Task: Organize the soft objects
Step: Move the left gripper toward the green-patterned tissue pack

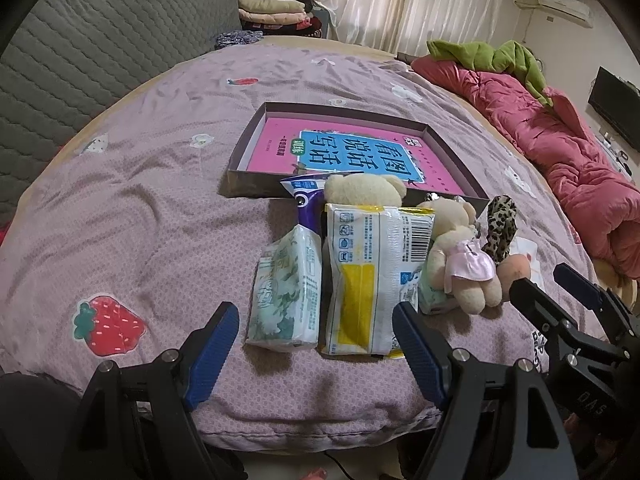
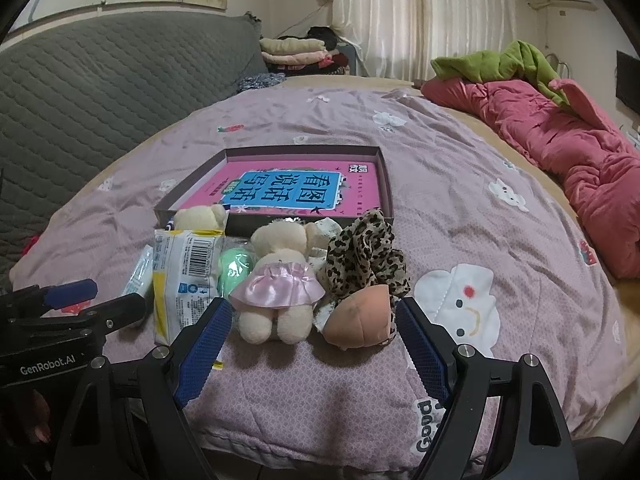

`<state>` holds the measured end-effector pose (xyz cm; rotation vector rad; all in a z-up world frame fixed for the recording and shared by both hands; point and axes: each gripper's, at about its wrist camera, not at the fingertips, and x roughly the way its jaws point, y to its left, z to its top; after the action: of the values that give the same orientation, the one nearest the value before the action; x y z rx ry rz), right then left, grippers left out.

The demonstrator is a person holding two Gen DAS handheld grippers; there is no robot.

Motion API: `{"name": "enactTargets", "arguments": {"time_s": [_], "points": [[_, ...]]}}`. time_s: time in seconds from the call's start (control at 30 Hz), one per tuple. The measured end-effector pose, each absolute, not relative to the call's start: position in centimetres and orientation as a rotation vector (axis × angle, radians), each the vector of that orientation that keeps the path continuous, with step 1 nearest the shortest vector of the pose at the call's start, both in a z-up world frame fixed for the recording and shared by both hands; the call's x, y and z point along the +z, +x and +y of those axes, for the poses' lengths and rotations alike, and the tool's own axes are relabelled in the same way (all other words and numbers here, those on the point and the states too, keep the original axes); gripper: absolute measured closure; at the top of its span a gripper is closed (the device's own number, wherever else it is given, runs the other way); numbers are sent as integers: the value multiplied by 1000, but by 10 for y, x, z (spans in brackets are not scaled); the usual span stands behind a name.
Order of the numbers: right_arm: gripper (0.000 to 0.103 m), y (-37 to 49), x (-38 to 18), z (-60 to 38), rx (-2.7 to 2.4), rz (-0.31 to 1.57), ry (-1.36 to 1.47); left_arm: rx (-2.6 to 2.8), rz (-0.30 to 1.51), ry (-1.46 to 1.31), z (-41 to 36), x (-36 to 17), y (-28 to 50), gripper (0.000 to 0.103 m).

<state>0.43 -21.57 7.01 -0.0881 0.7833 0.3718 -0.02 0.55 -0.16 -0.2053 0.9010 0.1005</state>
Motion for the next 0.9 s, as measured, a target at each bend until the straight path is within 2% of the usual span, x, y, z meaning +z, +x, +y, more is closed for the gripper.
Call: {"name": "enactTargets", "arguments": {"time_s": [0.27, 0.9], "points": [[18, 7, 69, -219, 362, 794, -67, 132, 872, -204, 17, -1, -1, 24], [18, 18, 63, -242, 294, 824, -2, 184, 1005, -161, 24, -25, 14, 24]]}}
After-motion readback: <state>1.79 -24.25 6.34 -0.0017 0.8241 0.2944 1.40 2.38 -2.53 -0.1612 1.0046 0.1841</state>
